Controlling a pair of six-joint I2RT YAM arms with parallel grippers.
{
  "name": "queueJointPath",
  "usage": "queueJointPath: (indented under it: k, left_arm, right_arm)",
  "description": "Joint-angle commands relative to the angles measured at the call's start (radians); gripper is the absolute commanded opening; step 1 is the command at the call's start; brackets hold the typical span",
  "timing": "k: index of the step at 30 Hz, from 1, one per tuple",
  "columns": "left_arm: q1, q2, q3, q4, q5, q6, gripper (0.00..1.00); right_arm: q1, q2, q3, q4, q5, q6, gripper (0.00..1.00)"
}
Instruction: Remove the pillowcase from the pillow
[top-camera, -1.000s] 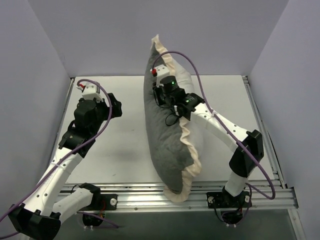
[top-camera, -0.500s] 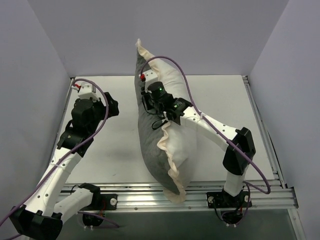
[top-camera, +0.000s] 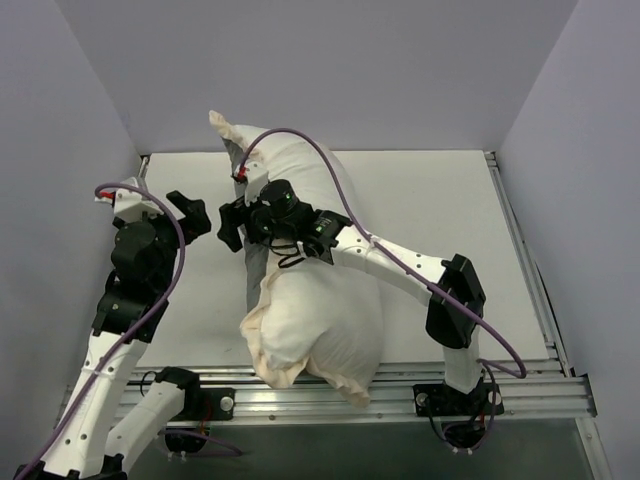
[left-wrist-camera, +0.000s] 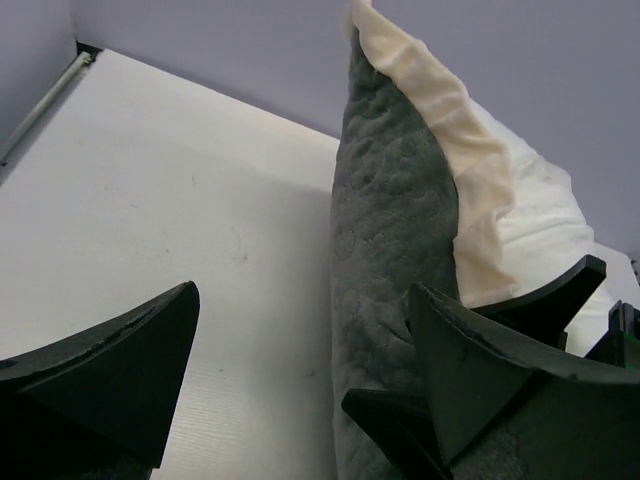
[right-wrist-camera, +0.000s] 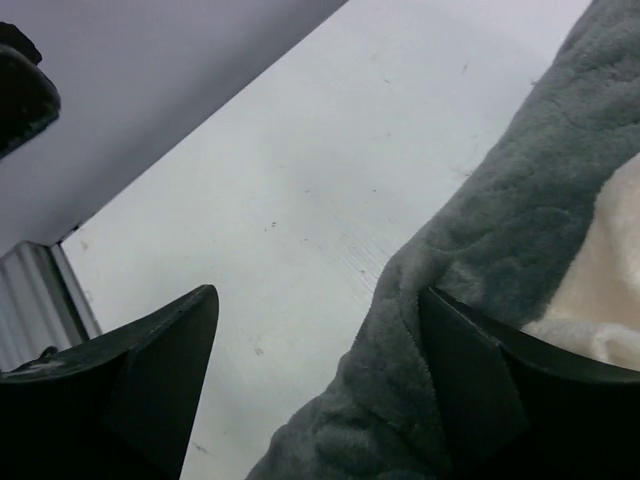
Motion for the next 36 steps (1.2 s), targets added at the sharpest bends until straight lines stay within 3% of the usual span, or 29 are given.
queueJointPath:
  k: [1, 9, 23, 30, 36]
  left_arm:
    - [0.008, -0.047, -0.005, 0.049, -0.105, -0.013, 0.94]
    - [0.017, -0.063, -0.012, 0.056, -0.139, -0.002, 0.94]
    - [0.043, -0.062, -0.006, 0.049, -0.125, -0.005, 0.94]
    - [0.045, -0.036, -0.005, 0.055, -0.086, 0.001, 0.94]
    - [0.046, 0.044, 0.032, 0.018, -0.014, 0.005, 0.94]
  right_arm:
    - [-0.014, -0.026, 0.039, -0.013, -0.082, 0.053, 0.79]
    - [-0.014, -0.112, 0.061, 0.031, -0.061, 0.059, 0.98]
    - [-0.014, -0.307, 0.001, 0.101, -0.015, 0.06, 1.0]
    - [-0.069, -0.437, -0.174, 0.043, 0.255, 0.056, 1.0]
    - [-0.197, -0.532, -0.419, 0.017, 0.163, 0.146, 1.0]
